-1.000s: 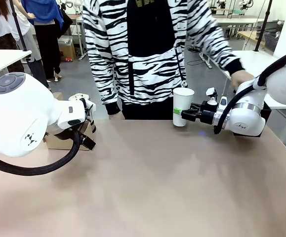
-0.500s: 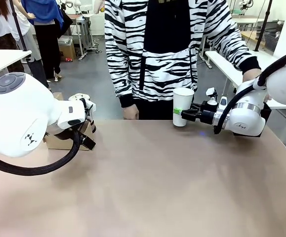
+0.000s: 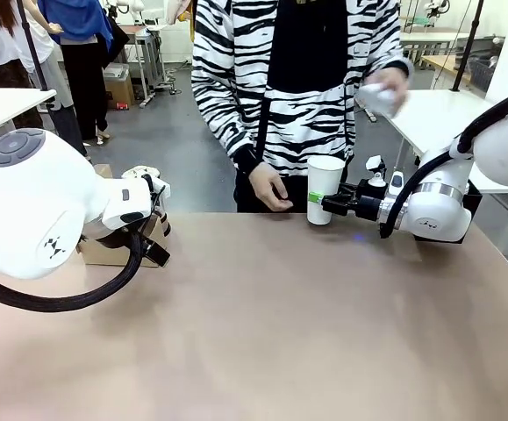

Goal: Pour a drink into a cup and package it in a carrier.
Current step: When a person places the Paper Cup Lid on the 600 ml Paper Cup , lift the 600 ml Paper Cup.

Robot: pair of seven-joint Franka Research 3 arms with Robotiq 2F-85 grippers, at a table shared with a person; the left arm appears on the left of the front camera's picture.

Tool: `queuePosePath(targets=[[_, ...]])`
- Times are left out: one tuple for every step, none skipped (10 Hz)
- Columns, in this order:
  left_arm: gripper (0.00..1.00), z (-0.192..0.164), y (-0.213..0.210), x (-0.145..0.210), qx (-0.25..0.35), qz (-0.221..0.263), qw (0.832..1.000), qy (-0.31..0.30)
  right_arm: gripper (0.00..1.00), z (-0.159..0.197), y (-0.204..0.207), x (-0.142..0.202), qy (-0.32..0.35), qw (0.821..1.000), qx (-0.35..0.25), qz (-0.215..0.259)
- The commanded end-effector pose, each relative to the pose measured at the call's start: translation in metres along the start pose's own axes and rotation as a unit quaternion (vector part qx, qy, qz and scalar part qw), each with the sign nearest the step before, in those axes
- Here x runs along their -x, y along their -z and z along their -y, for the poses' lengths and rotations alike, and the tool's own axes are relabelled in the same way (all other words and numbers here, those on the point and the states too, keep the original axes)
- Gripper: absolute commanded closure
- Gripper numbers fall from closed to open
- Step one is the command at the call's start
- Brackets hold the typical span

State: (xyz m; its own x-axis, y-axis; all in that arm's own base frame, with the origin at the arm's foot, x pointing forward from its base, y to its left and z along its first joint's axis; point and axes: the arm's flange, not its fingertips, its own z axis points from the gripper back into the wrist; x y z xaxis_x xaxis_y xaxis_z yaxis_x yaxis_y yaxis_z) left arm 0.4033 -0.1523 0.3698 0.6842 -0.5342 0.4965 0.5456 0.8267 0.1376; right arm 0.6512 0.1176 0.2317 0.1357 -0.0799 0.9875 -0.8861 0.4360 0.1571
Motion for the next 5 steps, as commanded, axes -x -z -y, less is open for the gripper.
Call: queuePosePath(targets=[[0.0,-0.0003,-0.0006,0.0001,0.001,0.001,1.0,-0.001,0.2,-0.001,0.0013,-0.0034,0.004,1.0,0.0,0.005],[0.0,-0.0003,-0.0006,0.0001,0.001,0.001,1.0,-0.001,0.2,-0.001,0.0013,-0.0034,0.004,1.0,0.0,0.005],[0.0,-0.0003,-0.0006,0.0001,0.001,0.001,1.0,-0.001,0.2,-0.001,0.0013,-0.0034,0.004,1.0,0.0,0.005],[0.0,-0.0003,-0.0006,0.0001,0.001,0.001,1.0,-0.001,0.2,-0.001,0.0013,-0.0034,0.004,1.0,0.0,0.005],[0.0,-0.0003,-0.0006,0.0001,0.001,0.001,1.0,-0.001,0.2,-0.001,0.0013,-0.0034,0.004,1.0,0.0,0.005]])
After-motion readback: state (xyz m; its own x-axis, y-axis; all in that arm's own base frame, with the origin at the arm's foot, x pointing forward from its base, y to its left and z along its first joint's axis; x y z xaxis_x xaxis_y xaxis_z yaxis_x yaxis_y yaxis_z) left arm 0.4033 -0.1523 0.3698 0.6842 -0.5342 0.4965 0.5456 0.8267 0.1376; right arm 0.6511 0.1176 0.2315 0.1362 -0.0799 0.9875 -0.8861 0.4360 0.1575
